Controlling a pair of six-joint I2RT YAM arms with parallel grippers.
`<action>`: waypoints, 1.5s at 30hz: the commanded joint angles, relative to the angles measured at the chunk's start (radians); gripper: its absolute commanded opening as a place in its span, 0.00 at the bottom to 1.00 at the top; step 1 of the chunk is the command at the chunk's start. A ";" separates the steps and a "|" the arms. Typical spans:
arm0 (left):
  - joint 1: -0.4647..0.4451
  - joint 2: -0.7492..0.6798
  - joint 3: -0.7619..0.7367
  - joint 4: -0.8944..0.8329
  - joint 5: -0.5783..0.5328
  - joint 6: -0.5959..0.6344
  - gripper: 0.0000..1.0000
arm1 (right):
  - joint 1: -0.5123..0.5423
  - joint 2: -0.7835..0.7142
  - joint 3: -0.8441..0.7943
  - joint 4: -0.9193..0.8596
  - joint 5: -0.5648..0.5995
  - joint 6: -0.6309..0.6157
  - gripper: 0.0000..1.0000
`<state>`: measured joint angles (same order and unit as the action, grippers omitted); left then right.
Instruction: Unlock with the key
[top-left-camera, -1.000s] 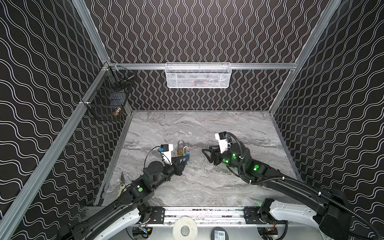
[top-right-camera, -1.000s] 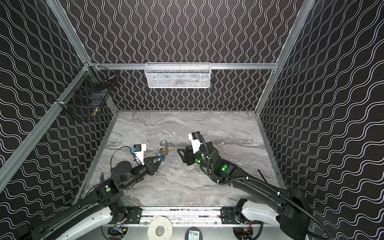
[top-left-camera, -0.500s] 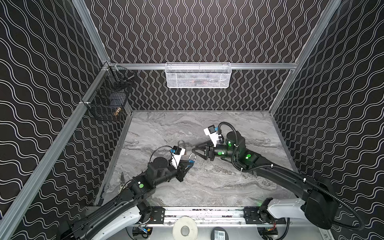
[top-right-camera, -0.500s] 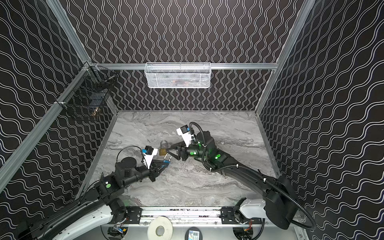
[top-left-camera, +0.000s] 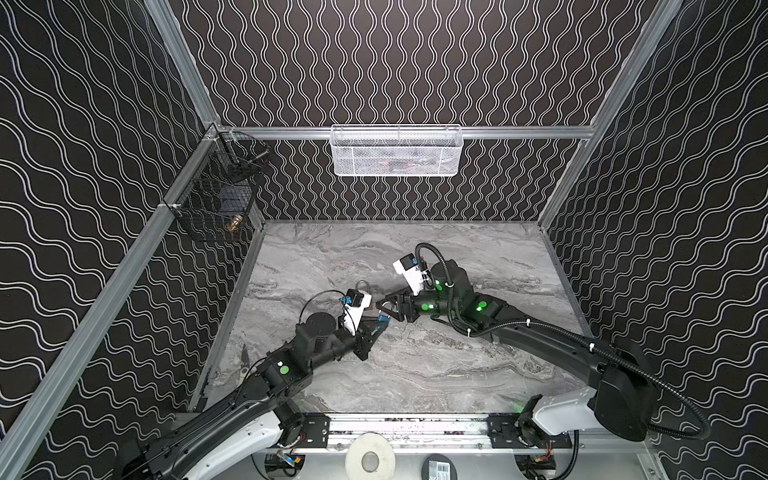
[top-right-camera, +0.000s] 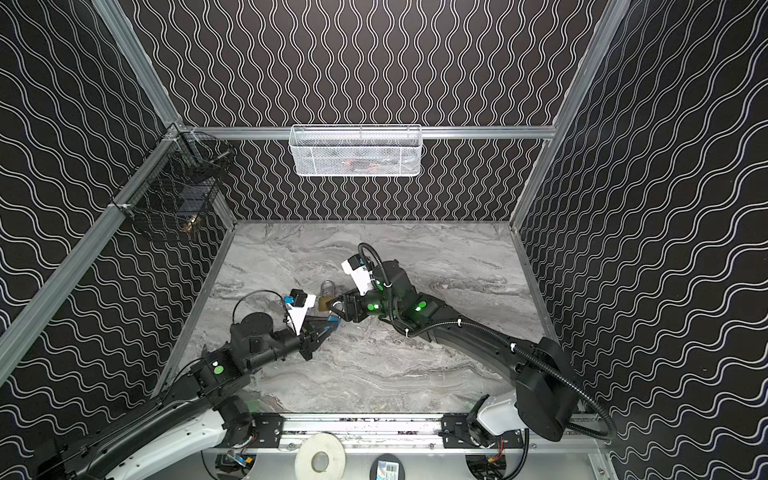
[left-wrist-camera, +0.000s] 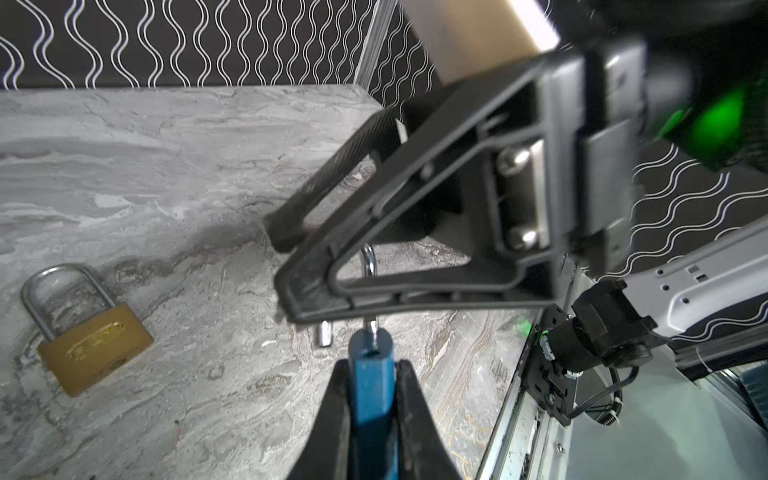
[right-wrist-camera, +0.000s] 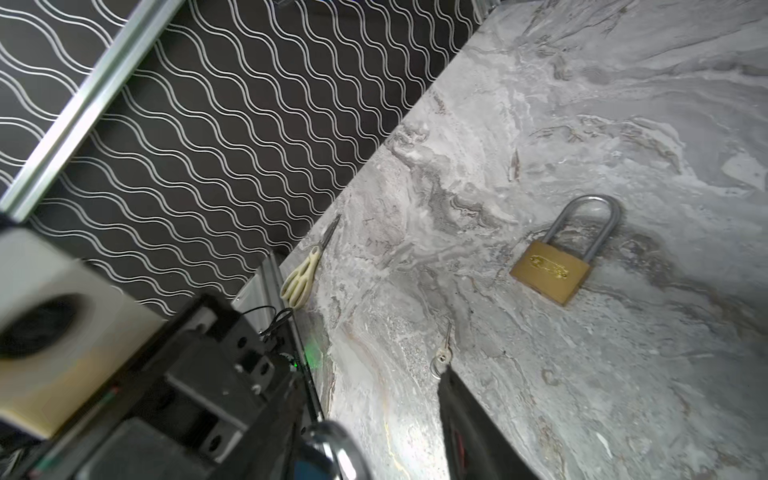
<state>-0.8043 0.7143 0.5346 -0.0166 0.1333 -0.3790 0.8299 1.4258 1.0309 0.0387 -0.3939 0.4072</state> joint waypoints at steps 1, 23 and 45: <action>0.001 -0.008 0.019 0.061 -0.026 0.037 0.00 | 0.000 0.019 0.028 -0.090 0.102 0.000 0.51; 0.010 0.103 -0.015 0.282 0.086 -0.052 0.00 | -0.178 -0.438 -0.435 0.209 0.204 0.120 0.66; 0.079 0.173 -0.151 0.771 0.190 -0.357 0.00 | -0.181 -0.245 -0.485 0.662 -0.132 0.289 0.60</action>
<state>-0.7277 0.8803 0.3866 0.6487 0.3149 -0.7067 0.6468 1.1694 0.5255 0.6121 -0.4751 0.6662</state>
